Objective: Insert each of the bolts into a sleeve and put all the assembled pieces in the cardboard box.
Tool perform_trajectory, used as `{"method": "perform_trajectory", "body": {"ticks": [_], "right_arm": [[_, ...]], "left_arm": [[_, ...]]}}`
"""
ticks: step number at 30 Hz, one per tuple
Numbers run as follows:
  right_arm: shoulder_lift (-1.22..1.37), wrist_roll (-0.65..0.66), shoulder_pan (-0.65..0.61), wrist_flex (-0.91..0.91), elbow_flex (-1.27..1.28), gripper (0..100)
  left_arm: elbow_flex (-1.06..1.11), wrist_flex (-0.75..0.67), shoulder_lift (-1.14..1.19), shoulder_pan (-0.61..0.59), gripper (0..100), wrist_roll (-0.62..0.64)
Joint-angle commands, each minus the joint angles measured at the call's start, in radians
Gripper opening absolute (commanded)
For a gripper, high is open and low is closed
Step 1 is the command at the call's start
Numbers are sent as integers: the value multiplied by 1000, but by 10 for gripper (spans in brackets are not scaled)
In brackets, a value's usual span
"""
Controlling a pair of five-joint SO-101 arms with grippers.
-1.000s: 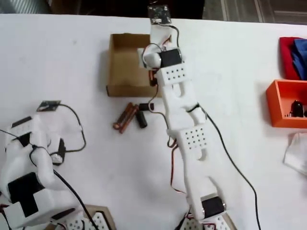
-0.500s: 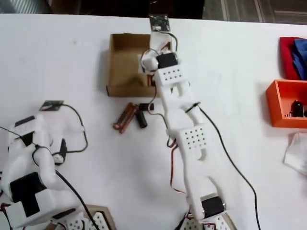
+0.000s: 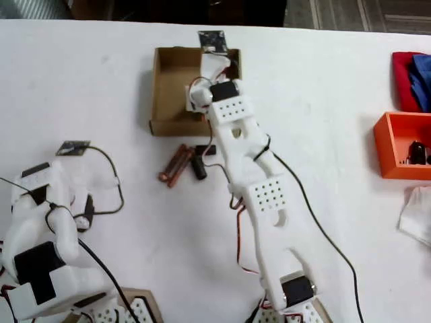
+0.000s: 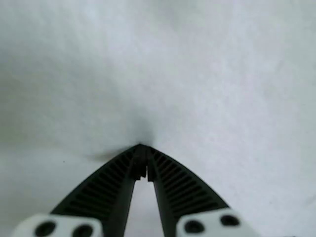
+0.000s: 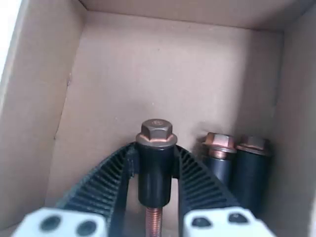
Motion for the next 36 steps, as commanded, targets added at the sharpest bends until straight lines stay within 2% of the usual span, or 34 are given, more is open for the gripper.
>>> {"method": "perform_trajectory", "body": {"ticks": [1, 23, 29, 36], "right_arm": [[-22, -9, 7, -18, -8, 22], [39, -3, 10, 33, -18, 28], [36, -3, 10, 65, -20, 183], [-7, -3, 8, 130, -104, 142]], "left_arm": [[5, -32, 8, 37, 31, -3], [5, -37, 8, 37, 31, -3], [5, -37, 8, 37, 31, -3], [5, -37, 8, 35, 31, -3]]}}
